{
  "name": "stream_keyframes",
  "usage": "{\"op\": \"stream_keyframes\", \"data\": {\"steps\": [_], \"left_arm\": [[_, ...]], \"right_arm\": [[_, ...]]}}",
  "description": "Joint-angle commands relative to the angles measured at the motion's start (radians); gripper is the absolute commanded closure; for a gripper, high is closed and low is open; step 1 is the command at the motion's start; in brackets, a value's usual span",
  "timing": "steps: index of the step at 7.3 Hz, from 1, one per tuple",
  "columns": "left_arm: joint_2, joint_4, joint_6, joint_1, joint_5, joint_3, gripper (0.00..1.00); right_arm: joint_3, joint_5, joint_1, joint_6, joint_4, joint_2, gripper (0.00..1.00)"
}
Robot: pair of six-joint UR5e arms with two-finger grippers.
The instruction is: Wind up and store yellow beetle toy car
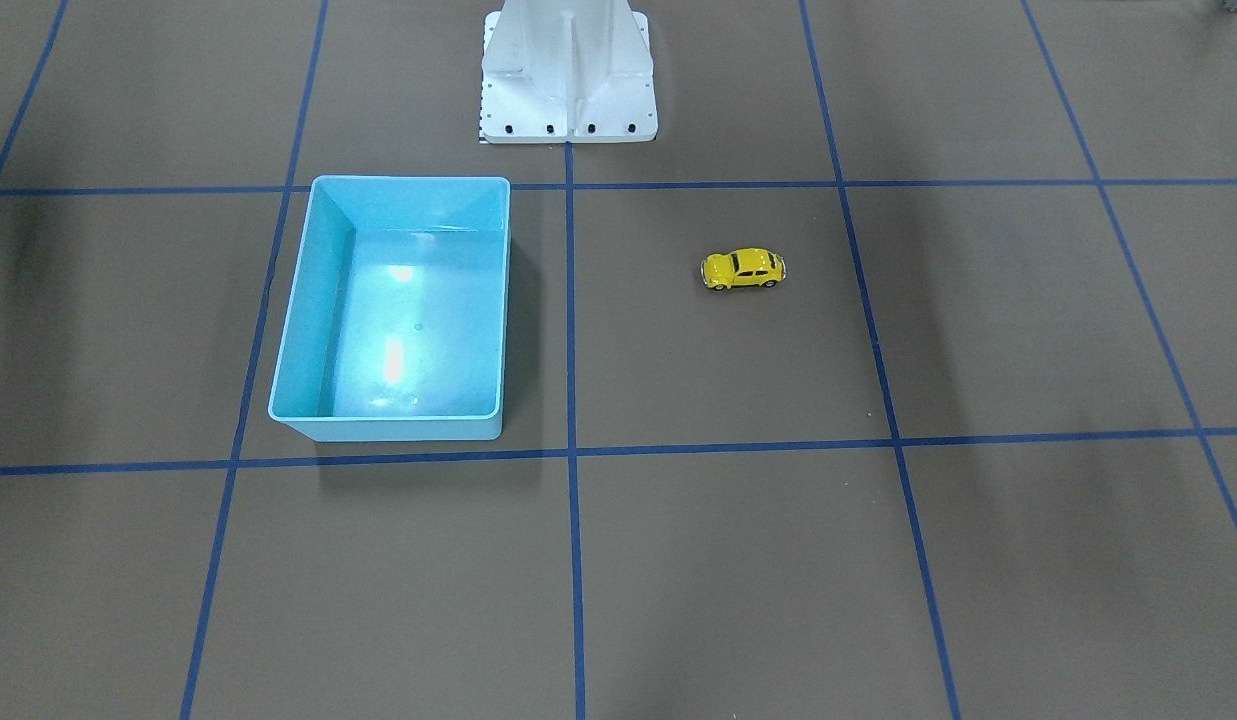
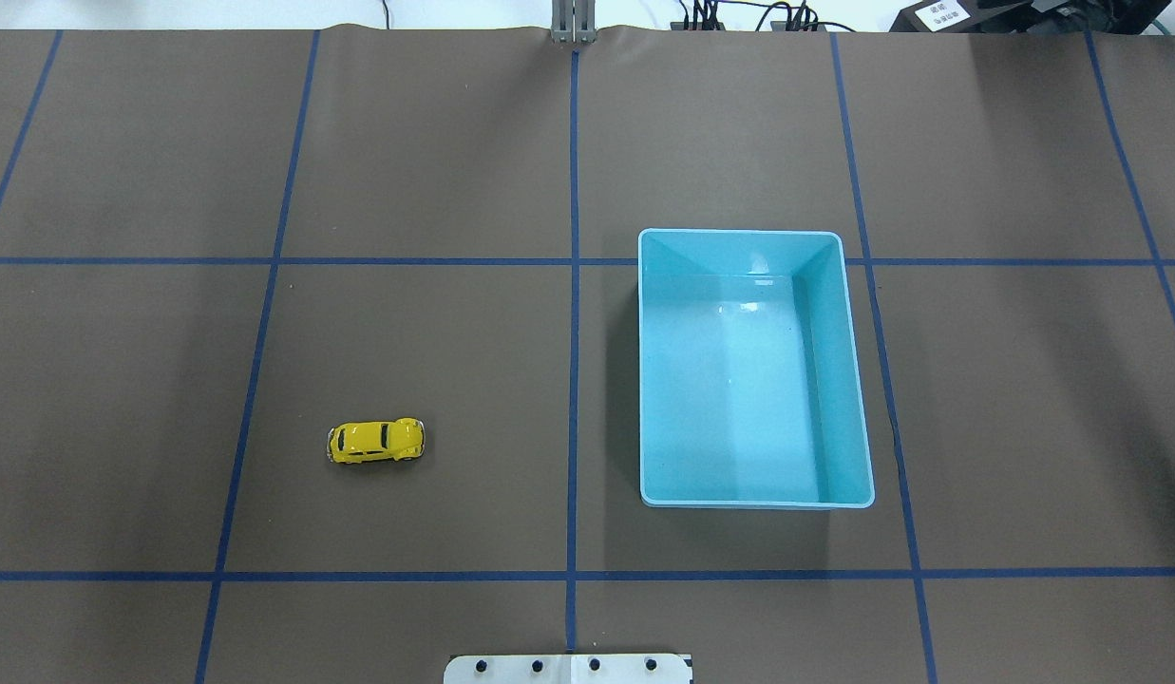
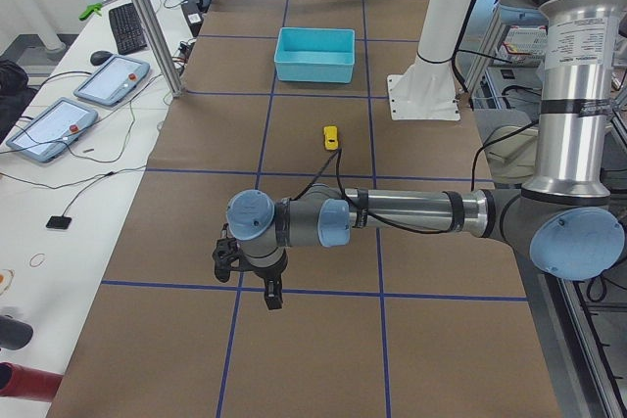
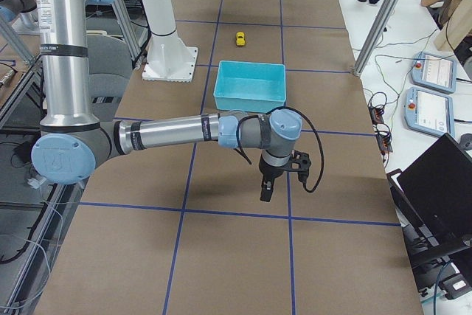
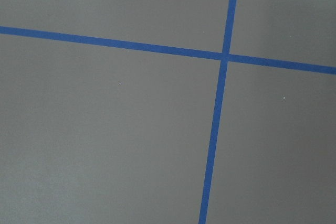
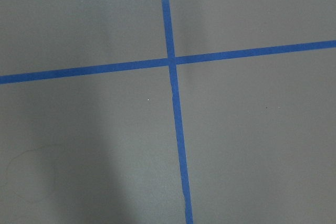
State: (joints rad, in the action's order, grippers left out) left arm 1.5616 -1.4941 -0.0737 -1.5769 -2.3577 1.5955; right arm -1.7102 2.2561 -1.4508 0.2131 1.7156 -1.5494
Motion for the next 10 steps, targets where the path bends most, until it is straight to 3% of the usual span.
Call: {"op": "stream_keyframes", "data": {"steps": [1, 10], "left_arm": [[-0.015, -0.002, 0.000, -0.006, -0.005, 0.006, 0.00], [-0.020, -0.011, 0.023, -0.008, -0.009, 0.032, 0.00]], "right_arm": [[0.013, 0.061, 0.001, 0.002, 0.001, 0.009, 0.00], [0.029, 0.062, 0.001, 0.000, 0.001, 0.009, 0.00]]}}
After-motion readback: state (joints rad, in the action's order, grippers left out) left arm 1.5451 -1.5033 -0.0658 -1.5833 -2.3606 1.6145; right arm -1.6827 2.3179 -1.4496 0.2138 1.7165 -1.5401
